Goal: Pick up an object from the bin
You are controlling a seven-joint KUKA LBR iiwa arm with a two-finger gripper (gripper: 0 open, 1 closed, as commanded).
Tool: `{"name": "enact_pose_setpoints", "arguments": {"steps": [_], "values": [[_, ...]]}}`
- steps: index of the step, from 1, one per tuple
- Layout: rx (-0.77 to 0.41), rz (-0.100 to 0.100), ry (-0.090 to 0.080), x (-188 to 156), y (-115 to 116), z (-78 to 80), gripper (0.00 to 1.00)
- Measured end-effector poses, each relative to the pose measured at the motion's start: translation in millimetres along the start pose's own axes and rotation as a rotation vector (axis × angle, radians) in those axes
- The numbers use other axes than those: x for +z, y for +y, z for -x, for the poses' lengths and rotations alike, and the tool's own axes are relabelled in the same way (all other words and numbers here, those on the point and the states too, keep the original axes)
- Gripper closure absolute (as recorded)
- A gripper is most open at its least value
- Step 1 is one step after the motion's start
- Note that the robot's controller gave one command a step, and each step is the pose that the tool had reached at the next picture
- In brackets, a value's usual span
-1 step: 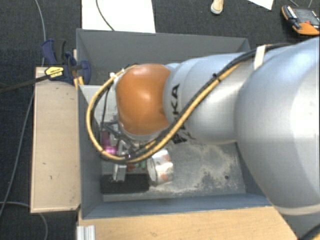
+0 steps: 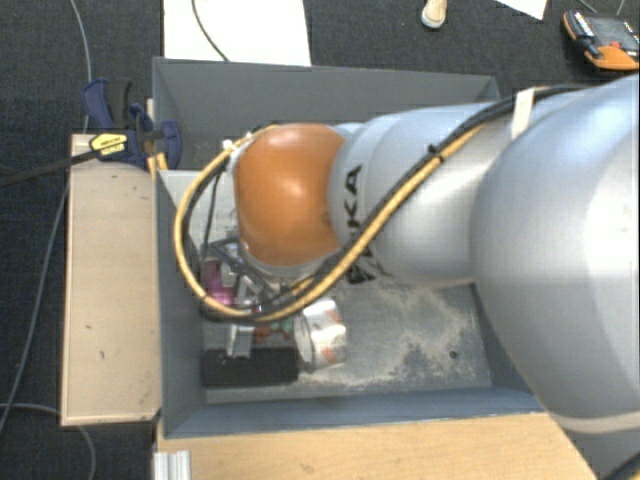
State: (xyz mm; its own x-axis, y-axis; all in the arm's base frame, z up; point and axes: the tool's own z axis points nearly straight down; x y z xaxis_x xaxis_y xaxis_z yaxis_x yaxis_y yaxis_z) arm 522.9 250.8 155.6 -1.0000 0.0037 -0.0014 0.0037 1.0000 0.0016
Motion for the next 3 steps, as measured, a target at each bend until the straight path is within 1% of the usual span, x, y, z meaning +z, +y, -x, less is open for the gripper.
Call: {"name": "enact_pose_setpoints", "arguments": {"steps": [1,2,3], "values": [[-0.014,0.0,0.001,85.2,-11.3,-44.8,0.0],[-0.137,0.004,-0.01,85.2,-21.1,-41.5,0.0],[-0.014,0.003,-0.001,84.9,-11.3,-44.2,0.0]]}}
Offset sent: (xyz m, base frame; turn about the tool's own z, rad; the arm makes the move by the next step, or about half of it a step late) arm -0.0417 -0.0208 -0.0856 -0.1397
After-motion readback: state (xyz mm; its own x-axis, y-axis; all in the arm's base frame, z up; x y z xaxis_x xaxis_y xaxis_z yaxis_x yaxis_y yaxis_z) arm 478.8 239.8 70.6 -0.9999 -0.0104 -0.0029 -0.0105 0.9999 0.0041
